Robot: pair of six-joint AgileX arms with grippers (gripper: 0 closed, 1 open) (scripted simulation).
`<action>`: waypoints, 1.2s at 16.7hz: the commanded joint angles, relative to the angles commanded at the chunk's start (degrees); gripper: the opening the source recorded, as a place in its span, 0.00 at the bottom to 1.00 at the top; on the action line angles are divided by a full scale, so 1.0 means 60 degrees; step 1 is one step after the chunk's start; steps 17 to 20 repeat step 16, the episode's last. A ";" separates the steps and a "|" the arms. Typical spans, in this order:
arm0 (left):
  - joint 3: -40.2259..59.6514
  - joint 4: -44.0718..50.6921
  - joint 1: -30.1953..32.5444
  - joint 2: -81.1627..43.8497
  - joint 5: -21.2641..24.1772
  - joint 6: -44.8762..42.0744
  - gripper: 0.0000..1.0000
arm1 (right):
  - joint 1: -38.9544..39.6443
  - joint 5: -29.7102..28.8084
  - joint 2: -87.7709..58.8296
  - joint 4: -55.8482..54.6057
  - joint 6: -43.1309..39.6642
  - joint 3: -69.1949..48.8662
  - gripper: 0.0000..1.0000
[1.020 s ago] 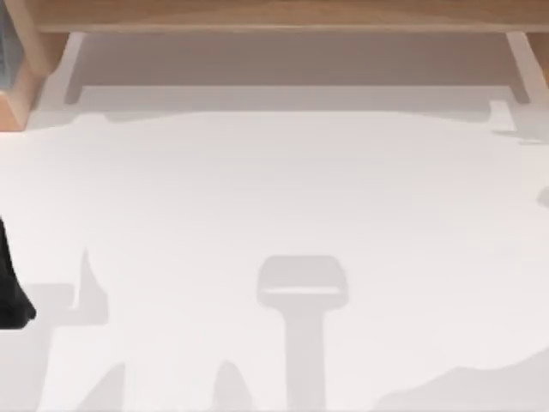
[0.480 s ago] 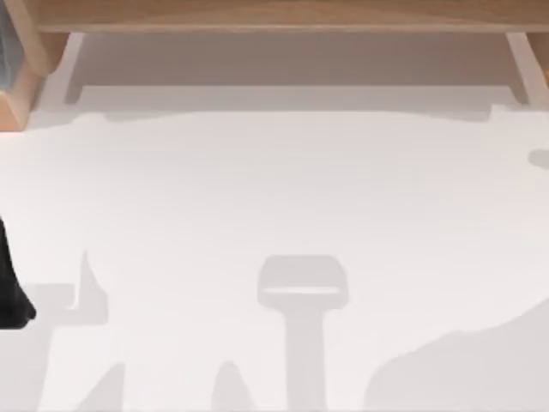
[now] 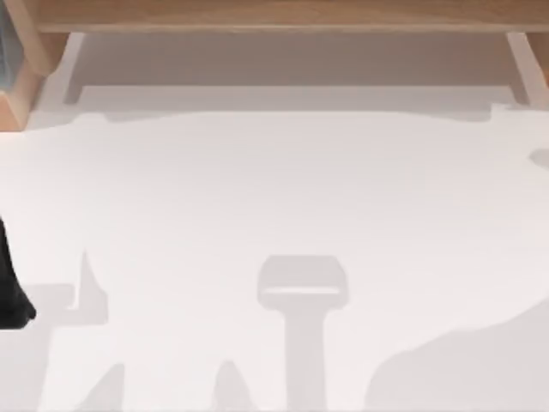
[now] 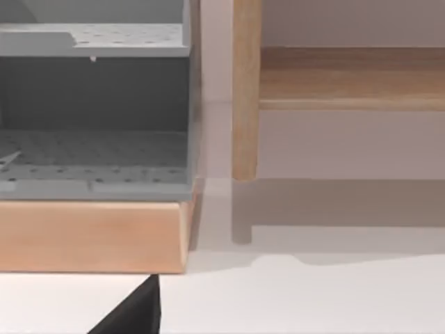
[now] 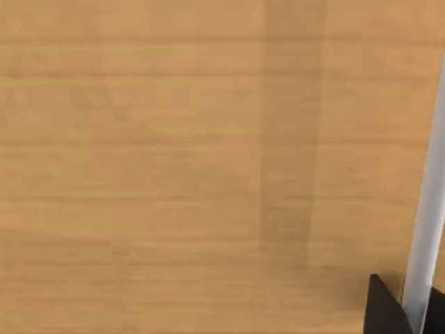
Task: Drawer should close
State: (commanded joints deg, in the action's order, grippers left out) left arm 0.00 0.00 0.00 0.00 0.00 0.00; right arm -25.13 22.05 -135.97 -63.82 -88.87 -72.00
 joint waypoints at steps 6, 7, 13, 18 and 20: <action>0.0000 0.0000 0.0000 0.0000 0.0000 0.0000 1.00 | 0.0000 0.0000 0.0000 0.0000 0.0000 0.0000 0.68; 0.0000 0.0000 0.0000 0.0000 0.0000 0.0000 1.00 | 0.0000 0.0000 0.0000 0.0000 0.0000 0.0000 0.75; 0.0000 0.0000 0.0000 0.0000 0.0000 0.0000 1.00 | 0.0000 0.0000 0.0000 0.0000 0.0000 0.0000 1.00; 0.0000 0.0000 0.0000 0.0000 0.0000 0.0000 1.00 | 0.0000 0.0000 0.0000 0.0000 0.0000 0.0000 1.00; 0.0000 0.0000 0.0000 0.0000 0.0000 0.0000 1.00 | 0.0000 0.0000 0.0000 0.0000 0.0000 0.0000 1.00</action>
